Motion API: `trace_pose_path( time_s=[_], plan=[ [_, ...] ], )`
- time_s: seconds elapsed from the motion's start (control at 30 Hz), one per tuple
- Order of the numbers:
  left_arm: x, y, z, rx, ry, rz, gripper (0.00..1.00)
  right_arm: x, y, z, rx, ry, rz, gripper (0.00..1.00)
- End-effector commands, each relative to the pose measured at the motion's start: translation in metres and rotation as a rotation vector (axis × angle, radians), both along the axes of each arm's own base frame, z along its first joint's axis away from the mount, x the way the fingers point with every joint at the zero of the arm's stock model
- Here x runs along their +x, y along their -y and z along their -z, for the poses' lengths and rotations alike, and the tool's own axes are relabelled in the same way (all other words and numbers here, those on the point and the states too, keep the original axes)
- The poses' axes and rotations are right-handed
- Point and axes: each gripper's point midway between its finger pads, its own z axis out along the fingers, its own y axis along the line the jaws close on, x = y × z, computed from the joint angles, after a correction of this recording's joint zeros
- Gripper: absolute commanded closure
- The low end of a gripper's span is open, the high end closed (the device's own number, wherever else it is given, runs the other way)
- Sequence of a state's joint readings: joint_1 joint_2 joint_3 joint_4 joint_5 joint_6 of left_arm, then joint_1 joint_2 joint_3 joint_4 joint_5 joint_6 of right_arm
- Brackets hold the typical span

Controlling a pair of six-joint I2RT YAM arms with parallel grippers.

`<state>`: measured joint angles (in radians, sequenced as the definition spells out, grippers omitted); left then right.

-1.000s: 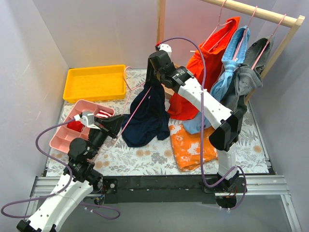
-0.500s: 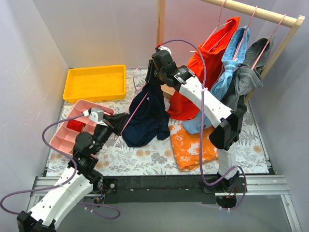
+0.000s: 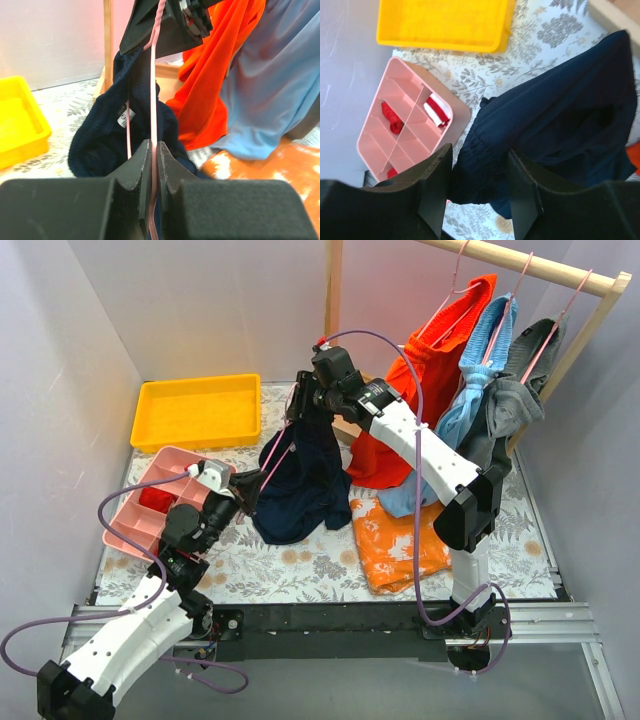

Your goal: Place the shorts on the hanger

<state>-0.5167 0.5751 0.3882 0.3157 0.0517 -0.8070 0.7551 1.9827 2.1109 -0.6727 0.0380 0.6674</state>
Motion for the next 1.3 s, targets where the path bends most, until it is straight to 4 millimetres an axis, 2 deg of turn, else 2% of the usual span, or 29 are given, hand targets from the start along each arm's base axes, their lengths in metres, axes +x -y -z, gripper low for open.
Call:
trace_pose_path(
  time_s=[0.0,0.1,0.23,0.3,0.33,0.37,0.43,0.47,0.5,0.53,0.57,0.6,0.63,0.67,0.7,0.73,0.8,0.83,0.9,0.93,1.0,1.03,1.1,1.23,1.27],
  plan=[
    [-0.003,-0.011,-0.068,-0.009,0.236,-0.056,1.00,-0.042,-0.019,-0.012,0.080,-0.083,-0.133,0.46],
    [-0.005,-0.012,-0.075,-0.002,0.270,-0.057,1.00,-0.045,-0.026,-0.009,0.107,-0.121,-0.142,0.46],
    [-0.006,-0.010,-0.073,0.021,0.279,-0.048,1.00,-0.050,-0.037,-0.012,0.163,-0.167,-0.169,0.51],
    [-0.006,-0.009,-0.073,0.010,0.270,-0.044,1.00,-0.051,-0.039,-0.012,0.176,-0.183,-0.170,0.70],
    [-0.006,-0.008,-0.072,0.003,0.264,-0.041,1.00,-0.052,-0.040,-0.011,0.179,-0.186,-0.174,0.75],
    [-0.006,-0.009,-0.072,-0.010,0.251,-0.044,1.00,-0.053,-0.038,-0.016,0.187,-0.177,-0.174,0.85],
    [-0.004,-0.009,-0.072,-0.033,0.208,-0.045,1.00,-0.054,-0.035,-0.015,0.183,-0.174,-0.166,0.99],
    [-0.002,-0.011,-0.072,-0.051,0.181,-0.059,0.95,-0.053,-0.033,-0.017,0.189,-0.167,-0.163,0.99],
    [0.002,-0.014,-0.064,-0.052,0.126,-0.085,0.86,-0.054,-0.032,-0.017,0.188,-0.165,-0.160,0.99],
    [0.002,-0.013,-0.069,-0.094,0.089,-0.079,0.74,-0.053,-0.030,-0.017,0.184,-0.158,-0.150,0.99],
    [0.001,-0.013,-0.068,-0.107,0.055,-0.078,0.57,-0.055,-0.027,-0.017,0.184,-0.153,-0.148,0.99],
    [0.002,-0.012,-0.056,-0.104,-0.011,-0.079,0.51,-0.055,-0.025,-0.016,0.181,-0.143,-0.149,0.99],
    [-0.002,-0.014,-0.058,-0.151,-0.045,-0.077,0.46,-0.056,-0.020,-0.022,0.183,-0.122,-0.139,0.99],
    [-0.003,-0.018,-0.050,-0.174,-0.099,-0.098,0.36,-0.056,-0.018,-0.021,0.176,-0.111,-0.137,0.99],
    [-0.004,-0.023,-0.047,-0.207,-0.129,-0.126,0.33,-0.057,-0.014,-0.018,0.163,-0.107,-0.132,0.99],
    [0.000,-0.040,-0.043,-0.254,-0.154,-0.223,0.31,-0.056,-0.008,-0.020,0.150,-0.081,-0.122,0.99],
    [-0.002,-0.059,-0.024,-0.368,-0.274,-0.333,0.39,-0.055,-0.004,-0.018,0.139,-0.054,-0.112,0.99],
    [0.000,-0.066,-0.014,-0.395,-0.322,-0.385,0.42,-0.056,0.001,-0.026,0.142,-0.021,-0.111,0.99],
    [0.007,-0.064,0.017,-0.360,-0.440,-0.437,0.44,-0.057,0.005,-0.032,0.153,0.010,-0.106,0.99],
    [0.009,-0.064,0.028,-0.349,-0.480,-0.460,0.45,-0.057,0.008,-0.042,0.172,0.044,-0.103,0.99],
    [0.016,-0.063,0.054,-0.320,-0.569,-0.520,0.54,-0.057,0.010,-0.054,0.183,0.089,-0.107,0.99],
    [0.018,-0.061,0.060,-0.317,-0.587,-0.522,0.59,-0.056,0.012,-0.068,0.205,0.130,-0.098,0.99],
    [0.022,-0.055,0.072,-0.313,-0.626,-0.518,0.64,-0.056,0.015,-0.082,0.227,0.172,-0.094,0.99],
    [0.027,-0.051,0.084,-0.295,-0.638,-0.516,0.66,-0.057,0.017,-0.108,0.278,0.222,-0.090,0.99],
    [0.030,-0.048,0.080,-0.305,-0.621,-0.503,0.65,-0.057,0.017,-0.112,0.286,0.225,-0.087,0.99]
  ],
)
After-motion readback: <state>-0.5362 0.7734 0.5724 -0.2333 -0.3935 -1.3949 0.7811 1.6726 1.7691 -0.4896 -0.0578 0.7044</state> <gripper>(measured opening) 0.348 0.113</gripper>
